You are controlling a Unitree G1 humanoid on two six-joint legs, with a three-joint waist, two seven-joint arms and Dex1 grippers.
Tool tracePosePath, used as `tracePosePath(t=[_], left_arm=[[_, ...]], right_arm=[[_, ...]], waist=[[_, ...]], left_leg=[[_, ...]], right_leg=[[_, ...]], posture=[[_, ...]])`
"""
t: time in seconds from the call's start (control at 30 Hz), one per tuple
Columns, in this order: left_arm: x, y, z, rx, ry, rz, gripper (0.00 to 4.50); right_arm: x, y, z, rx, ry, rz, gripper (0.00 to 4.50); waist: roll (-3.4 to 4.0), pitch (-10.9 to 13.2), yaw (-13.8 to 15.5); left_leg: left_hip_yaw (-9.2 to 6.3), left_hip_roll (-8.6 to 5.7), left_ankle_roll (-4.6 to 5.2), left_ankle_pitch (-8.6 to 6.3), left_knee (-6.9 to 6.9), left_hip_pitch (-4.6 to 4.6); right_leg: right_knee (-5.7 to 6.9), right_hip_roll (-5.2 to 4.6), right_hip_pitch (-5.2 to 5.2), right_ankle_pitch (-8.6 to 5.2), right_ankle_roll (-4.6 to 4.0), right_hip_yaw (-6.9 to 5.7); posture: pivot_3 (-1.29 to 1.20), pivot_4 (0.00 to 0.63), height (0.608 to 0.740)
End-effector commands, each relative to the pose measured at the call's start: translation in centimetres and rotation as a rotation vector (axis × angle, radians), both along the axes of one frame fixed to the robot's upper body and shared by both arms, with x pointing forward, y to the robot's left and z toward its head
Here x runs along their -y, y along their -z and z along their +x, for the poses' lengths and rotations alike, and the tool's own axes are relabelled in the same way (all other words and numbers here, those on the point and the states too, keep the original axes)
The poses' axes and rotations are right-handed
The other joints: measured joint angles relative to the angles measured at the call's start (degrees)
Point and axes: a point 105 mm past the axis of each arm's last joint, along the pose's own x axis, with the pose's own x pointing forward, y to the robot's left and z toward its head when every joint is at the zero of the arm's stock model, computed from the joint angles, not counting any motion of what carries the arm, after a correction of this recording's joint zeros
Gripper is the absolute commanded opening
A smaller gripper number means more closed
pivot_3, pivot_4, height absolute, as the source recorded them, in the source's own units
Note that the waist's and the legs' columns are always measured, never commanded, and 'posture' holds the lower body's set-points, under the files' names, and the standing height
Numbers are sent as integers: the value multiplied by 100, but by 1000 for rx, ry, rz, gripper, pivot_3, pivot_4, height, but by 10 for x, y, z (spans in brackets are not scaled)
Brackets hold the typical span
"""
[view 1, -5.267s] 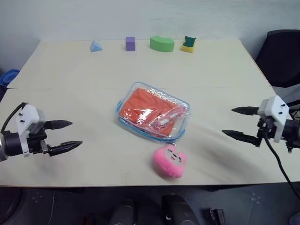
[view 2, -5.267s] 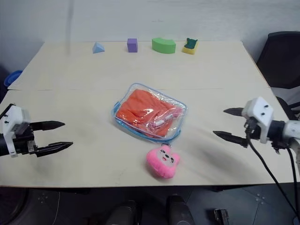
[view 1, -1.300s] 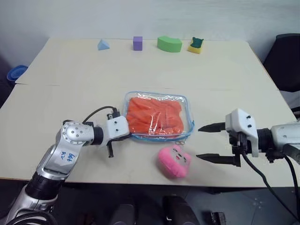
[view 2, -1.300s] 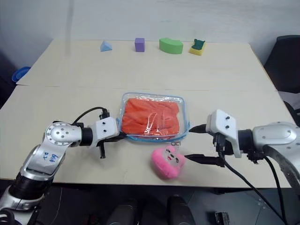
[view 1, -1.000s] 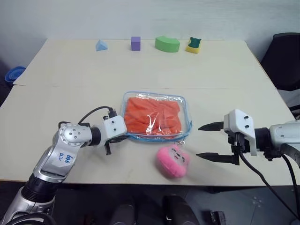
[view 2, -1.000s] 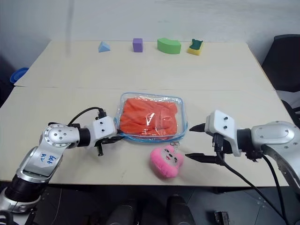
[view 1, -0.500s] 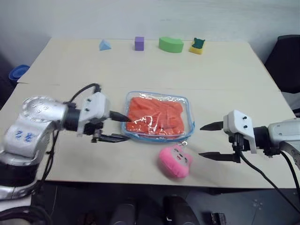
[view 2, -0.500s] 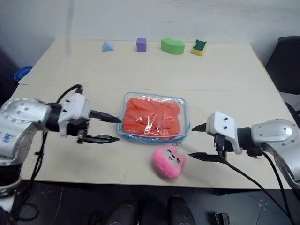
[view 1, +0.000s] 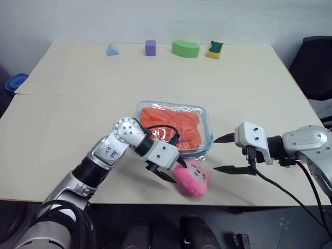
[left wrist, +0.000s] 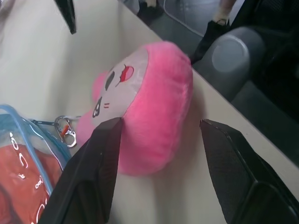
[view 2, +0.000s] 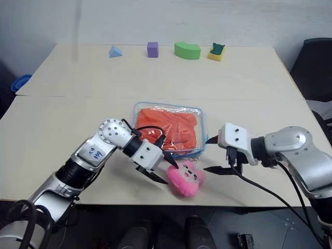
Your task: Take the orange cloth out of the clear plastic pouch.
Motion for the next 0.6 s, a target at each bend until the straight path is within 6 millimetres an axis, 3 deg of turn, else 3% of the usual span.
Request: tracePosePath(t=[0.03,0.13,0.37,0.47,0.6], left_arm=[[3,2,-2,33,29,-16,2804],[1,2,-3,16,13,-31,2211],[-6,1,-1,17,-34,-44,45],[-8,1,4,33,-82,-42,0],[-14,1,6,43,-122,-41,0]], right_arm=[[0,2,9,88,-18,-69,4500],[0,6,20,159,-33,-122,4500],[-9,12,43,296,-62,-164,4500],[-11,15,53,363,-81,-190,4113],[-12,17,62,406,-101,-193,2816]], waist=[[0,0,-1],[0,0,-4],[0,0,-16],[0,0,-15],[0,0,-16]], left_leg=[[0,0,0,0,0,0],[0,0,0,0,0,0],[0,0,-3,2,1,0],[0,0,-5,3,0,0],[2,-1,-5,3,1,0]], right_leg=[[1,0,-1,0,0,0],[1,-1,-1,0,0,-1],[4,-1,-3,0,0,-1],[6,0,-5,0,0,-1],[7,-1,-5,0,0,0]], posture=[[0,150,740],[0,150,740],[0,150,740],[0,150,740],[0,150,740]])
